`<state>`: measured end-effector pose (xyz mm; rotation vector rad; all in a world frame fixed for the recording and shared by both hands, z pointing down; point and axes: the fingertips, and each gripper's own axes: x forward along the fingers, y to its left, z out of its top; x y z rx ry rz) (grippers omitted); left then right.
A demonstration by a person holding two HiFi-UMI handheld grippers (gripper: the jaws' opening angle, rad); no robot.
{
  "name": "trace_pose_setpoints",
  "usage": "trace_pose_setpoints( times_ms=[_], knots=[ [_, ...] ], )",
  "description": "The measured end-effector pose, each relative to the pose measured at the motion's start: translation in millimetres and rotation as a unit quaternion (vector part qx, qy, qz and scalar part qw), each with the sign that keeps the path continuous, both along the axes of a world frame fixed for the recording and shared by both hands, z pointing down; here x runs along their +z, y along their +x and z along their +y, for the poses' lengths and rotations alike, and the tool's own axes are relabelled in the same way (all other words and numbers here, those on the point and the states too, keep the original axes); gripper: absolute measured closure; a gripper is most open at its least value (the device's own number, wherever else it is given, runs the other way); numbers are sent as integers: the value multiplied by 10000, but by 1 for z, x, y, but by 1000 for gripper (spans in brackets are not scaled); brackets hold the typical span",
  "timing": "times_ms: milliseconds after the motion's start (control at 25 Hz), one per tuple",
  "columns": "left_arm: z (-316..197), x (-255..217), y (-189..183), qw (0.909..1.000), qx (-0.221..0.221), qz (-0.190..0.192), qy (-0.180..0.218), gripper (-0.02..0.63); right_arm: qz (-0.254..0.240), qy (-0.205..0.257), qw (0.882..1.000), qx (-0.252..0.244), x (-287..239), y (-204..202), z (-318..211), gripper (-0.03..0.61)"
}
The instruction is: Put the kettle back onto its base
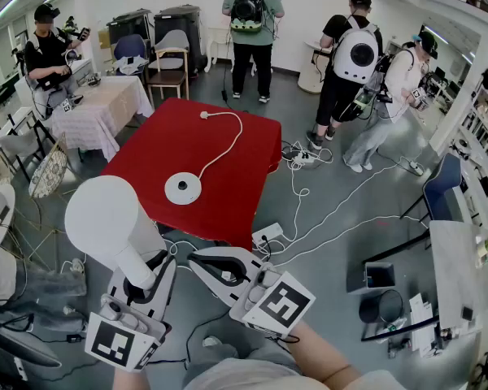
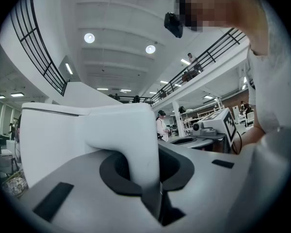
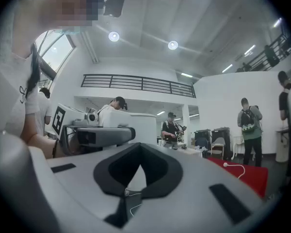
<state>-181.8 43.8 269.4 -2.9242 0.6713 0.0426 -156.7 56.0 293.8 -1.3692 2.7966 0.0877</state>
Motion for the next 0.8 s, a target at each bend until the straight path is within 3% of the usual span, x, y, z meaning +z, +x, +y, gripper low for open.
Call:
trace_pose_setpoints(
  times_ms=[400,600,800],
  knots=[
    [-12,3,-7,10000,75,-57,21,565,-7,49,10000,46,-1,-10,-13,572],
    [-17,6,-14,9998,184,-88,15,565,-242,155,9993,228,-5,-12,-20,571],
    [-22,13,-13,9994,335,-126,-1,565,-78,243,9991,346,-5,-8,-25,571]
  ],
)
